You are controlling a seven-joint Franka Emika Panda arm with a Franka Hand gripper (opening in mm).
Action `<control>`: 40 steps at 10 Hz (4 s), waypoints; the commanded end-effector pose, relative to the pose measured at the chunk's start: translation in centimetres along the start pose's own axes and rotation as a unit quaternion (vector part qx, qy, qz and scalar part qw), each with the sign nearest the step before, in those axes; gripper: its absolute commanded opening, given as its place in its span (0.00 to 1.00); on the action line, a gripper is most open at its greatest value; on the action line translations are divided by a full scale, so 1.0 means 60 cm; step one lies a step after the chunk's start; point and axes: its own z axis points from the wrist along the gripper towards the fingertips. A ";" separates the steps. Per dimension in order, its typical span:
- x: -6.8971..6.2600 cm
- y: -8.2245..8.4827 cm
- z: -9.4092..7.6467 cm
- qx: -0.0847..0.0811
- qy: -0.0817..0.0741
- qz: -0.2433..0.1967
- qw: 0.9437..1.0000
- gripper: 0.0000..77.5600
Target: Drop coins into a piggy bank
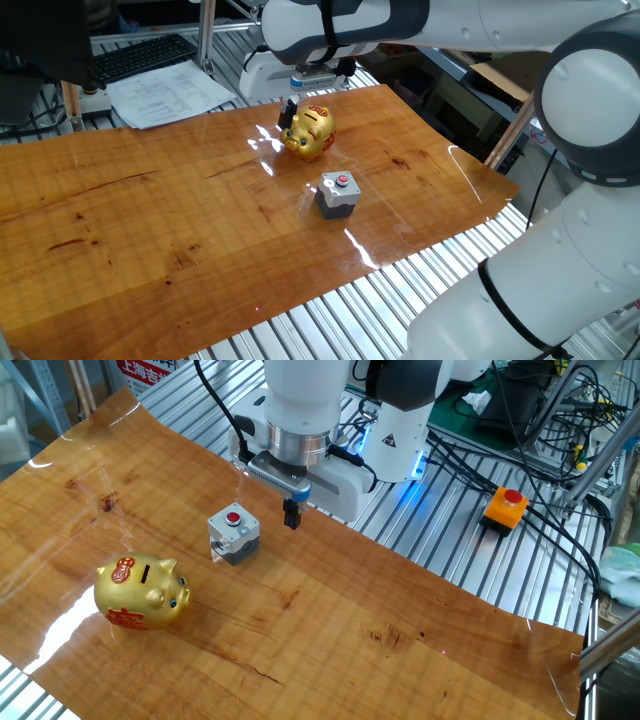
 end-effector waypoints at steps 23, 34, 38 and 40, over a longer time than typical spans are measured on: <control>0.010 -0.008 0.053 0.025 -0.022 0.054 0.998 0.00; 0.010 -0.008 0.053 0.010 -0.019 0.113 0.993 0.00; 0.010 -0.008 0.053 0.014 -0.003 0.135 0.991 0.00; 0.010 -0.008 0.053 0.016 -0.002 0.136 0.991 0.00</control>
